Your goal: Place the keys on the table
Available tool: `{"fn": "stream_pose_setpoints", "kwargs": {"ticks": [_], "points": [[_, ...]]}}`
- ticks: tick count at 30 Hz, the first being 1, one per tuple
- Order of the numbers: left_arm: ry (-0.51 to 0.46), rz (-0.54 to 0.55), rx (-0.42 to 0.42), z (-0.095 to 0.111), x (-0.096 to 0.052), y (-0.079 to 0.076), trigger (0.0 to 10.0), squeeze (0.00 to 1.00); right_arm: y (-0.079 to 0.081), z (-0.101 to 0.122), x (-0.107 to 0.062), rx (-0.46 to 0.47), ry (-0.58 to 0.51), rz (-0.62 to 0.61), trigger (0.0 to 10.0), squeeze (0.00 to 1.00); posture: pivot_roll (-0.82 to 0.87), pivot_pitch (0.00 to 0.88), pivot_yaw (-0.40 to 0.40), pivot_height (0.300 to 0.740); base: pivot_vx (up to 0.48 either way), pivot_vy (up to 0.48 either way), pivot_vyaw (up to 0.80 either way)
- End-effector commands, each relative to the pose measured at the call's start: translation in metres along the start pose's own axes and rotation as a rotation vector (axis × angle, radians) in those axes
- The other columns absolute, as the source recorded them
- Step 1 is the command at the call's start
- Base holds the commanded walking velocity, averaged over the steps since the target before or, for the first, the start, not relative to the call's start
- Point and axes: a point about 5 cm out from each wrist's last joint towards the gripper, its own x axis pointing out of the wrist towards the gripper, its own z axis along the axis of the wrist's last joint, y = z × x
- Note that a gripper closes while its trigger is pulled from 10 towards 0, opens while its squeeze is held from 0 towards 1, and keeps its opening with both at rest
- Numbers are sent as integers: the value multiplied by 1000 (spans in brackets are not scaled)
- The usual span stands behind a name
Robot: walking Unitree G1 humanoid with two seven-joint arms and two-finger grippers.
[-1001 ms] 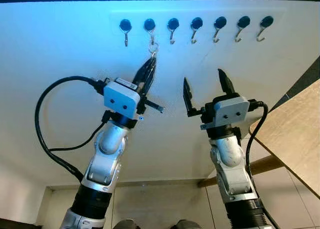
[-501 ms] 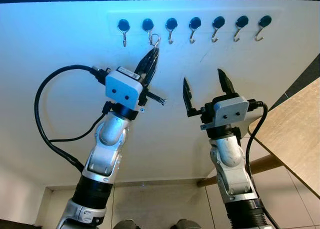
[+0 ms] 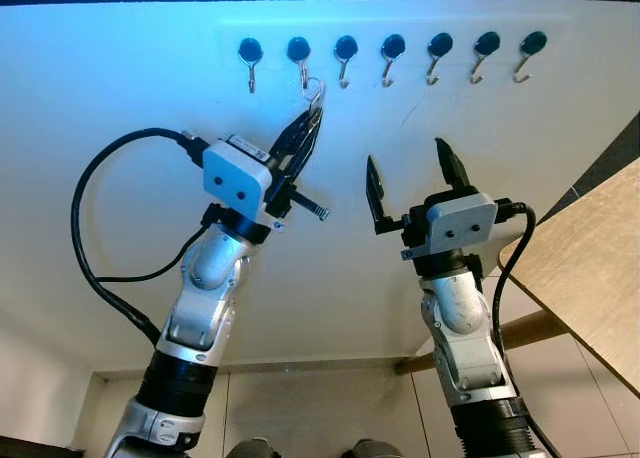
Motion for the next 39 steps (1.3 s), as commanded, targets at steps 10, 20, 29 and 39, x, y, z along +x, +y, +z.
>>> {"fn": "stream_pose_setpoints", "kwargs": {"ticks": [10, 20, 29, 39], "points": [[85, 53, 8, -12, -7, 18, 0, 0, 1, -6, -5, 4, 39, 8, 10000, 0, 9, 90, -7, 740, 0, 0, 0], [74, 56, -173, -12, -7, 14, 10000, 0, 1, -6, -6, 2, 42, 13, 10000, 0, 5, 83, -7, 740, 0, 0, 0], [40, 16, -203, -4, -3, 9, 10000, 0, 1, -6, -6, 3, 40, 14, 10000, 0, 6, 89, -10, 740, 0, 0, 0], [22, -42, -229, 4, 0, 5, 10000, 0, 1, -6, -5, 6, 42, 15, 10000, 0, 9, 97, -13, 740, 0, 0, 0]]}}
